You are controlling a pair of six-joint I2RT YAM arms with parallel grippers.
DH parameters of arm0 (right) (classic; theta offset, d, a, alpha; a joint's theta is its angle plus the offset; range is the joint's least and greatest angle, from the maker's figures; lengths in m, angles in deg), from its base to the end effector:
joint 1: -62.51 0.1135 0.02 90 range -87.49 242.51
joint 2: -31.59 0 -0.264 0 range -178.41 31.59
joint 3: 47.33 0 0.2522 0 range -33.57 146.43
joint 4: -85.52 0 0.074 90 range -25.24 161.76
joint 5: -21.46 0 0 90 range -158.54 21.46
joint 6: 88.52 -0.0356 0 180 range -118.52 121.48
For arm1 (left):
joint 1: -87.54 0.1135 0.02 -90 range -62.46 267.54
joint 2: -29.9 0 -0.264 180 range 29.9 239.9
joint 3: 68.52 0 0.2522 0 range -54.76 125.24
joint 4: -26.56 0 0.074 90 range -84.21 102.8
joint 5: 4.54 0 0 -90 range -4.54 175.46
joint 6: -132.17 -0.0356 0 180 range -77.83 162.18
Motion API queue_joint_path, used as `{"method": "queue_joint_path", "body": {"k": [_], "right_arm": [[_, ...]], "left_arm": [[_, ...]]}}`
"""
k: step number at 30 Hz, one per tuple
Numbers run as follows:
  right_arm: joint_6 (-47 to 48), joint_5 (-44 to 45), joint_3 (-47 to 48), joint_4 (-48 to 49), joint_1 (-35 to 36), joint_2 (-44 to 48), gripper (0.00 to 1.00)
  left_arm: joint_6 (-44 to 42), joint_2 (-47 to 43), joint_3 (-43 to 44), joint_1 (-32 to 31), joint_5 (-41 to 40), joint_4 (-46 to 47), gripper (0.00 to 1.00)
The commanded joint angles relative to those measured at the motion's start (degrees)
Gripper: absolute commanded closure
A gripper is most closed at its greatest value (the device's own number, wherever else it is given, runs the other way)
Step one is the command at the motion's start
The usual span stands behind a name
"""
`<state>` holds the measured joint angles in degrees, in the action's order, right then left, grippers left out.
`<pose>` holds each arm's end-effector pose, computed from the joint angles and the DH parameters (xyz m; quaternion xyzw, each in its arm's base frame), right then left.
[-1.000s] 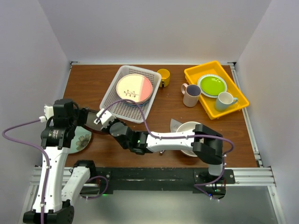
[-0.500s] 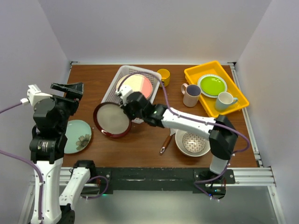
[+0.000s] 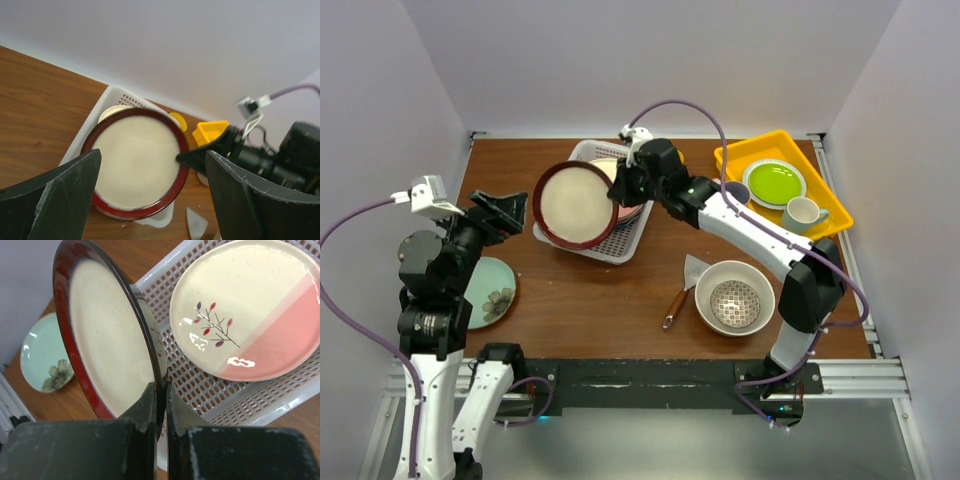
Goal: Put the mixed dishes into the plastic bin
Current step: Place the plate in the plastic bin.
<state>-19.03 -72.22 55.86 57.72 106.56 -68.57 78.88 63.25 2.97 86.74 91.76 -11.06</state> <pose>0.2987 0.2922 0.3408 -0.1887 0.8206 0.3106 0.4410 0.1071 -0.0054 0.4154 -0.1795 0.6806 -0.2647 0.6591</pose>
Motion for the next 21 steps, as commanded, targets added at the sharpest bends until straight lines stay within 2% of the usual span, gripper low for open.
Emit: {"method": "queue_joint_path", "body": {"k": [1,4,11,21], "right_arm": [[-8.92,-5.37,8.65,6.93,-3.09,-0.12,1.00],[-10.86,-5.54,10.76,6.40,-5.29,-2.49,1.00],[-17.53,-8.00,15.15,5.87,-10.29,-8.47,1.00],[-23.25,-11.43,17.80,6.48,-13.99,-15.68,1.00]], "left_arm": [[-9.45,-2.57,-2.97,-0.52,0.83,2.77,0.09],[-13.75,-4.33,-5.35,-0.87,-0.94,2.24,0.09],[-17.63,-6.97,-13.42,-1.75,-0.33,4.08,0.09],[-17.02,-7.85,-22.57,-1.84,2.31,9.00,0.09]]}}
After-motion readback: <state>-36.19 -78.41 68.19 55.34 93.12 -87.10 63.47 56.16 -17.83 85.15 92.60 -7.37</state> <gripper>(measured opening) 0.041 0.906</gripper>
